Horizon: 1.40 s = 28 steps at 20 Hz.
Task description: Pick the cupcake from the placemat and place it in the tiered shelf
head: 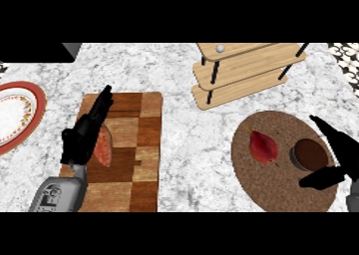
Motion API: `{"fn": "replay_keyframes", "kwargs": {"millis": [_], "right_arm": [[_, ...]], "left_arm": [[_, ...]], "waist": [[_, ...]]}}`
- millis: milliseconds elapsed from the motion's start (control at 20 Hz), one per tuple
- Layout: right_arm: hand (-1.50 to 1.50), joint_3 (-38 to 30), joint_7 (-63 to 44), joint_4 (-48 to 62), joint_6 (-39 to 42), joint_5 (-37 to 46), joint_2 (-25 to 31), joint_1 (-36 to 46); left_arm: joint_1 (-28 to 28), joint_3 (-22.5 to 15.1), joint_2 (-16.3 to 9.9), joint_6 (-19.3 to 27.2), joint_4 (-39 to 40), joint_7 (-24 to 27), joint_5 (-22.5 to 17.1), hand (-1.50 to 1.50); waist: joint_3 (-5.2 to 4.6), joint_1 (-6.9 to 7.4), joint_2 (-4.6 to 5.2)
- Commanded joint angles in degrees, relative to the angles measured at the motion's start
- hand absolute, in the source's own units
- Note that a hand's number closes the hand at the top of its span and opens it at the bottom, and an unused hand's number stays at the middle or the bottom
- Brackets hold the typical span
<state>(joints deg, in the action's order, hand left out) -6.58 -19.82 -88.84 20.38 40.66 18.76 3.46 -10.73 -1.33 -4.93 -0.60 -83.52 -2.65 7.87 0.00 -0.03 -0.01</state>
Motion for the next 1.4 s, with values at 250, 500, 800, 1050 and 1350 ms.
{"fn": "replay_keyframes", "kwargs": {"millis": [250,500,800,1050,1350], "right_arm": [[1.5,0.3,3.8,6.2,0.2,2.9,-0.2,1.9],[1.5,3.0,6.7,3.8,0.4,6.6,1.7,-0.7],[1.5,13.6,4.3,-4.1,-3.1,12.4,-6.7,-3.0],[1.5,34.0,-1.1,-9.3,-0.9,20.9,-17.1,-1.9],[1.5,47.7,-10.8,-10.7,-10.6,16.1,-18.6,-3.2]], "left_arm": [[-0.3,1.4,-0.5,-1.8,1.6,1.0,0.0,0.0],[0.1,0.2,1.5,0.0,-0.4,-0.9,0.8,0.0],[3.1,-0.3,1.1,-0.2,-0.2,2.2,1.7,0.0],[0.0,0.7,0.6,-0.8,0.0,0.0,0.8,0.0],[-0.7,1.6,-0.4,-2.4,0.4,-0.5,-0.3,0.0]], "waist": [[0.0,0.04,0.01],[0.0,-0.05,-0.02],[-0.05,0.19,-0.19],[-0.11,0.91,-0.37],[0.01,0.25,-0.03]]}}
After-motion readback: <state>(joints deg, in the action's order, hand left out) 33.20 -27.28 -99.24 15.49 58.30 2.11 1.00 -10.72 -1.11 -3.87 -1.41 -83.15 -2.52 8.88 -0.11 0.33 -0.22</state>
